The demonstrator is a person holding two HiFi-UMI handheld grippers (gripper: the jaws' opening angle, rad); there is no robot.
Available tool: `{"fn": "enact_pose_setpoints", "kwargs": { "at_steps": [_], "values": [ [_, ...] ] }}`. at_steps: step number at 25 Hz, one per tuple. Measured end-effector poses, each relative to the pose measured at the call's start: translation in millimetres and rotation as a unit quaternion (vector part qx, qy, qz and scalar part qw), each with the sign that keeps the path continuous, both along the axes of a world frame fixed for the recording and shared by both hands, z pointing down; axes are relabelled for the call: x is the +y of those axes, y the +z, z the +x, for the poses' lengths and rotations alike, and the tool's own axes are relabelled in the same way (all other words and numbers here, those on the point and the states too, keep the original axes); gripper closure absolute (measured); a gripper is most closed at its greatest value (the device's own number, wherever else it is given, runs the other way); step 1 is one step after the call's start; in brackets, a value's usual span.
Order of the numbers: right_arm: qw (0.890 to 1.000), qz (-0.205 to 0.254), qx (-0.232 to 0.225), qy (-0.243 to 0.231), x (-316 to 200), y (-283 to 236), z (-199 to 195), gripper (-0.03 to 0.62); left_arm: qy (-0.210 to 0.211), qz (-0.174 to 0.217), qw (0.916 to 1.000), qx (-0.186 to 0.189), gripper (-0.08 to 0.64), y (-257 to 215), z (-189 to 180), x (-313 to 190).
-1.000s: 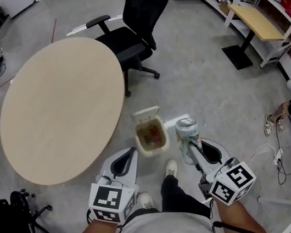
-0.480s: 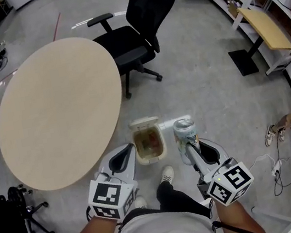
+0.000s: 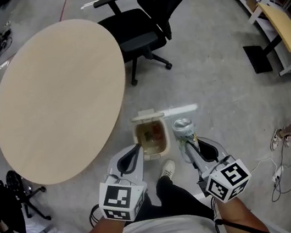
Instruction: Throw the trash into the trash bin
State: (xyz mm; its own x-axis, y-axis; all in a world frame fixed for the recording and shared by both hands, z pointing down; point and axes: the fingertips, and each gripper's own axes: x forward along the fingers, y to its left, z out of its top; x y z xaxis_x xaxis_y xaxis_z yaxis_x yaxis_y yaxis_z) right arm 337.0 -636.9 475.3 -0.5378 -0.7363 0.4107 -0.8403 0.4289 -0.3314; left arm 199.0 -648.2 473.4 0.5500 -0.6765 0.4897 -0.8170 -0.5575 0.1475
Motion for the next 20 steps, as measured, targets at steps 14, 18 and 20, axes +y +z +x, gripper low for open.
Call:
{"fn": "enact_pose_setpoints", "kwargs": {
  "at_steps": [14,18,20],
  "values": [
    [0.996,-0.076,0.032,0.014,-3.2,96.3,-30.9,0.512,-0.001,-0.099,0.9949,-0.019,0.552,112.0,-29.6,18.1],
    [0.994,-0.094,0.045,0.012,-6.0,118.3,-33.5,0.512,0.014,-0.107,0.9938,-0.026,0.552,128.4,-26.5,19.8],
    [0.993,-0.103,0.054,0.008,-7.1,131.9,-36.7,0.512,0.018,-0.113,0.9931,-0.026,0.552,138.3,-26.2,21.7]
  ]
}}
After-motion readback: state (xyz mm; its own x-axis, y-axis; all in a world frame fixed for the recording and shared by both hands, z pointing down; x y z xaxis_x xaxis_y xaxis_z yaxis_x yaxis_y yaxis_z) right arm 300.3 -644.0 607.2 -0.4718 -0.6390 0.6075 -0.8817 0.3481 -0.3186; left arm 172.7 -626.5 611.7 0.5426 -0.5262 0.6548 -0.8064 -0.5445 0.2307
